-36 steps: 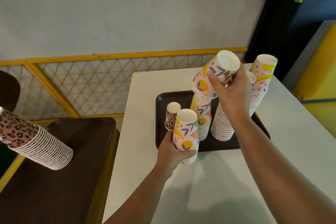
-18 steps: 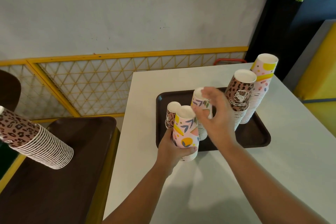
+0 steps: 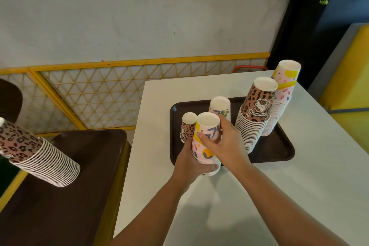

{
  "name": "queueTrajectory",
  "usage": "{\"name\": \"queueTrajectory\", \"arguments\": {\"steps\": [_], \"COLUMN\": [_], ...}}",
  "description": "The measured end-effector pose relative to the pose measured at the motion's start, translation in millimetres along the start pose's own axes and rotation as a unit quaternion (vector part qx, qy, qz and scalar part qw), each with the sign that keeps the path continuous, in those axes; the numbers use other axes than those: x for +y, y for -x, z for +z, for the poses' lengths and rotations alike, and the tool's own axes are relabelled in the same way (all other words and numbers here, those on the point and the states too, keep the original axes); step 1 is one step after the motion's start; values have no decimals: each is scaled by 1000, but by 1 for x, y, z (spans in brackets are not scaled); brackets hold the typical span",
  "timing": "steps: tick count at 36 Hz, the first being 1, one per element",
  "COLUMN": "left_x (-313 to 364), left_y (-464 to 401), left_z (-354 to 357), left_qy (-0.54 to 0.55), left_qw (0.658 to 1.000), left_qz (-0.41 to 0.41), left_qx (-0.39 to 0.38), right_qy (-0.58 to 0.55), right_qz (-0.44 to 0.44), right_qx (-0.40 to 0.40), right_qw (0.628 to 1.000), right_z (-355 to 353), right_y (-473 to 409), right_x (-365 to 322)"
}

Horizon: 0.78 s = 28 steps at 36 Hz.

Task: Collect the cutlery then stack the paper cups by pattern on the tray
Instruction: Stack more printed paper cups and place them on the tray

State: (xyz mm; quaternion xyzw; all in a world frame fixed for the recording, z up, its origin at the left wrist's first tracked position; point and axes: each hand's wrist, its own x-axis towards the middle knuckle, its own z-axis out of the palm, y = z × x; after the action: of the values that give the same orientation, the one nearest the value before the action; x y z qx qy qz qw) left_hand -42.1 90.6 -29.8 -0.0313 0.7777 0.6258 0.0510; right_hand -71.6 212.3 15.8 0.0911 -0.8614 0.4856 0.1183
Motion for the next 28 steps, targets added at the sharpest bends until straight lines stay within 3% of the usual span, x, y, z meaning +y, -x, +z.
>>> {"name": "queueTrajectory", "arguments": {"steps": [11,20,28], "left_x": [-8,-6,-5], "left_y": [1,0,2], "left_z": [3,2,-1], "left_qy": [10,9,-4], "left_qw": [1000,999,998], "left_qz": [-21,-45,-39], "left_qx": [6,30,45], "right_qy": [-35,-89,-19], "right_qz": [-35,-98,-56], "right_qx": [66,216,191], "right_qw": [997,967,980], "right_z": [-23,-56,-41], "right_y": [-15,-54,-74], "right_x": [-17,-56,-27]}}
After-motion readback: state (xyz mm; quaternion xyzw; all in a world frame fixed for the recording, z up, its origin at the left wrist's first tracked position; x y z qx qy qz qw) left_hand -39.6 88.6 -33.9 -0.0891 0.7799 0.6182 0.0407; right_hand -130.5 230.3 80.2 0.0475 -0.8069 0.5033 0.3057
